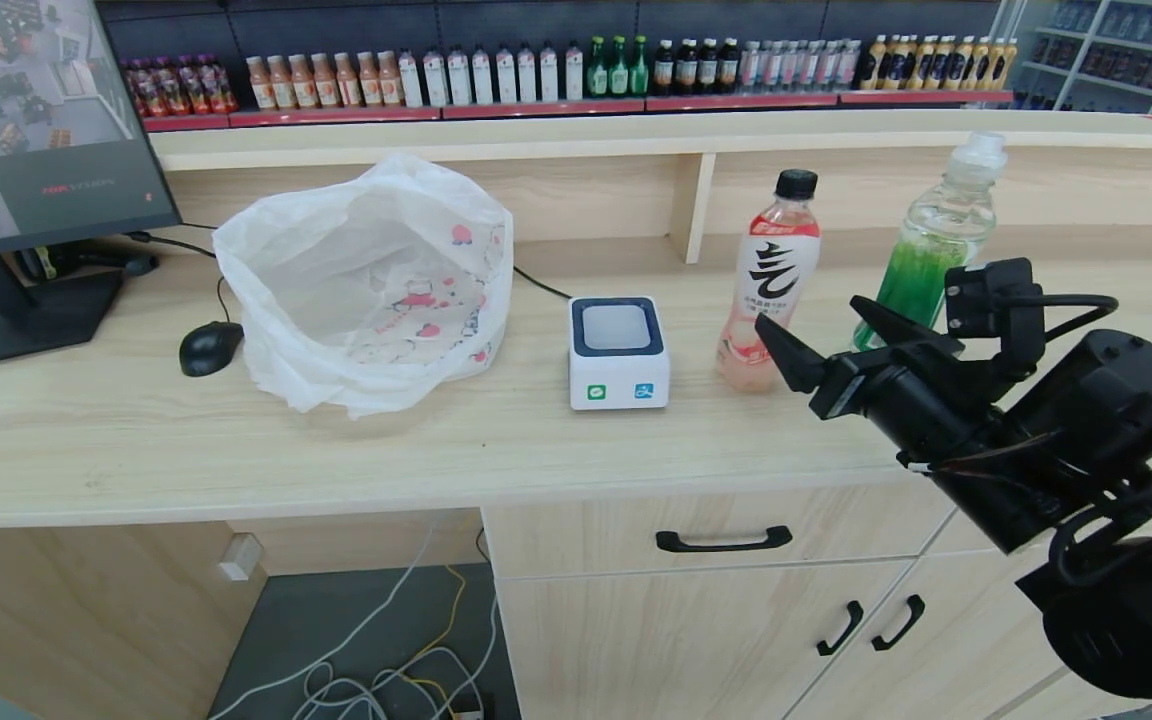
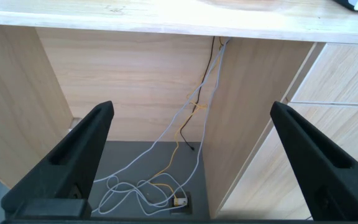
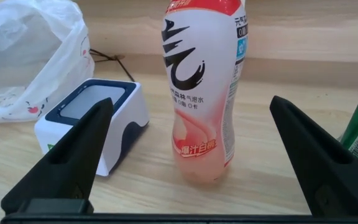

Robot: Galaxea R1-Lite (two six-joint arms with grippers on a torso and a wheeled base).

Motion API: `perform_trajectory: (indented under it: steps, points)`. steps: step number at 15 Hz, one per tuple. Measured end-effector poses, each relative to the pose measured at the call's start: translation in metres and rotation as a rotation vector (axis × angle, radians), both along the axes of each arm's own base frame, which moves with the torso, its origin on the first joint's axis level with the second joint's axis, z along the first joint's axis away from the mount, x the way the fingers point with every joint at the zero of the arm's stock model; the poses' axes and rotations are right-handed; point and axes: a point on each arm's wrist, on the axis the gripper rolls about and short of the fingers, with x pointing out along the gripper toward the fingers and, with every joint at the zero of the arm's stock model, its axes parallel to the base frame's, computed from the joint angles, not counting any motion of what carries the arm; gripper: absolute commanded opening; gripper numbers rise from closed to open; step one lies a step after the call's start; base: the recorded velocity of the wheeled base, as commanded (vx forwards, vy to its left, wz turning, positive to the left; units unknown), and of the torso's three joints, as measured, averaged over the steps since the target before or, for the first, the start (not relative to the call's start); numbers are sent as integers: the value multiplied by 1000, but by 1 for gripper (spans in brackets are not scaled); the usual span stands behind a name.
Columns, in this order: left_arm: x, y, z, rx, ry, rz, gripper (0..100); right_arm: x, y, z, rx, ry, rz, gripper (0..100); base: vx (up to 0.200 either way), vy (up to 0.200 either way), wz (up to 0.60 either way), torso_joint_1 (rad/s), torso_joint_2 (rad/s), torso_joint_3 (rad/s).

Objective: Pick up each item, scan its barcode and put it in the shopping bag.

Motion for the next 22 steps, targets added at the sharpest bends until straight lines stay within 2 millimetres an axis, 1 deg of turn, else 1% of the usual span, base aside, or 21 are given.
perform_trajectory:
  steps: [5,8,13,16,22]
  points:
    - [0,0,0,0,0,0,100,18,1,14,-12,23,-22,100,0,0,0,0,0,0]
    - [0,0,0,0,0,0,100,24,1,18,-22,34,-32,100,0,0,0,0,0,0]
    - [0,0,0,0,0,0,100,35,-2,11,-38,75,-48,100,0,0,0,0,0,0]
    - [0,0,0,0,0,0,100,43,1,11,-35,66,-51,100,0,0,0,0,0,0]
    - [0,0,0,0,0,0,100,51,5,1,-45,88,-45,100,0,0,0,0,0,0]
